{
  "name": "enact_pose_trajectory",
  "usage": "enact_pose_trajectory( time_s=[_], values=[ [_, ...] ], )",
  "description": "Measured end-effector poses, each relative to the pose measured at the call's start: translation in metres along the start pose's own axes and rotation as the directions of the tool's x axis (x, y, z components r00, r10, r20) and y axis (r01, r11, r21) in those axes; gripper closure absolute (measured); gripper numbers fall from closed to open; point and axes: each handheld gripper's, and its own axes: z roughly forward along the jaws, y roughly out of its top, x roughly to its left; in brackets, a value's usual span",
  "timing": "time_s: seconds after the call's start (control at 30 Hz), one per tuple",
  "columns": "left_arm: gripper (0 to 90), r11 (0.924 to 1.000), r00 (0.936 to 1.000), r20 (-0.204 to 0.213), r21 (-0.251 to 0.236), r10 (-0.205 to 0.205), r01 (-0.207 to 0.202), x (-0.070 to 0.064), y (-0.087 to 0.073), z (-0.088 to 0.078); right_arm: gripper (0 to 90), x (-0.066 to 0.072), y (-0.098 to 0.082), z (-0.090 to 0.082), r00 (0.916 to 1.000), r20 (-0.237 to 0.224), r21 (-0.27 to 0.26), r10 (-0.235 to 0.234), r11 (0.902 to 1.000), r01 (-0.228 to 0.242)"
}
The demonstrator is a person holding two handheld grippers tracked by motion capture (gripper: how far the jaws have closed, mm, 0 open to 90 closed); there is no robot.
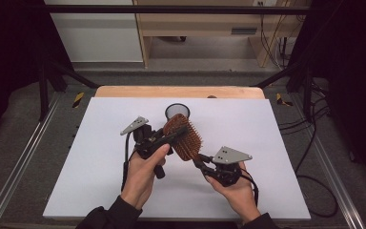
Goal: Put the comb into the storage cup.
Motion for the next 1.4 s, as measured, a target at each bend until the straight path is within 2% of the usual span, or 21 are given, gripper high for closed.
enact_pose_trajectory(
  time_s=[0.07, 0.23, 0.43, 0.73, 1.07, 1.13, 1.2, 1.27, 1.4],
  values=[
    [42.7, 1.0000, 1.0000, -0.006, 0.007, -0.003, 0.003, -0.0002, -0.0009, 0.0006, 72.7, 0.0003, 0.0004, 0.0001, 1.0000, 0.001, -0.001, -0.004, 1.0000, 0.004],
    [45.3, 0.9992, 0.9992, 0.006, 0.004, -0.039, 0.039, 0.0012, -0.0010, 0.0007, 72.7, -0.0003, -0.0009, 0.0007, 1.0000, -0.001, 0.002, -0.004, 1.0000, 0.004],
    [48.3, 0.9985, 0.9985, 0.003, -0.002, -0.055, 0.055, 0.0016, -0.0018, -0.0016, 72.7, 0.0009, -0.0015, 0.0026, 0.9999, 0.001, 0.003, -0.011, 0.9999, 0.011],
    [51.2, 0.9993, 0.9992, -0.012, -0.008, -0.037, 0.037, -0.0025, -0.0037, -0.0013, 72.5, 0.0014, -0.0038, 0.0053, 1.0000, -0.006, 0.005, -0.004, 1.0000, 0.004],
    [51.7, 0.9997, 0.9997, -0.008, -0.006, -0.023, 0.023, -0.0041, -0.0012, -0.0003, 71.8, 0.0005, -0.0040, 0.0054, 0.9999, -0.010, -0.011, 0.002, 0.9999, -0.002],
    [51.7, 0.9999, 0.9999, -0.011, -0.003, -0.011, 0.011, -0.0043, -0.0006, 0.0001, 68.4, -0.0001, -0.0044, 0.0059, 0.9998, -0.019, -0.011, 0.010, 0.9999, -0.010],
    [51.7, 1.0000, 0.9998, -0.017, -0.001, -0.003, 0.002, -0.0042, 0.0004, 0.0004, 57.7, -0.0005, -0.0046, 0.0068, 0.9997, -0.020, -0.010, 0.016, 0.9998, -0.016],
    [51.7, 1.0000, 0.9998, -0.017, -0.007, -0.005, 0.005, -0.0035, 0.0018, 0.0006, 51.4, -0.0005, -0.0048, 0.0072, 0.9995, -0.020, -0.008, 0.023, 0.9997, -0.023],
    [51.7, 0.9998, 0.9995, -0.027, -0.010, 0.016, -0.017, -0.0038, 0.0056, -0.0003, 42.1, -0.0015, -0.0051, 0.0037, 0.9990, -0.022, -0.024, 0.040, 0.9989, -0.040]
  ],
)
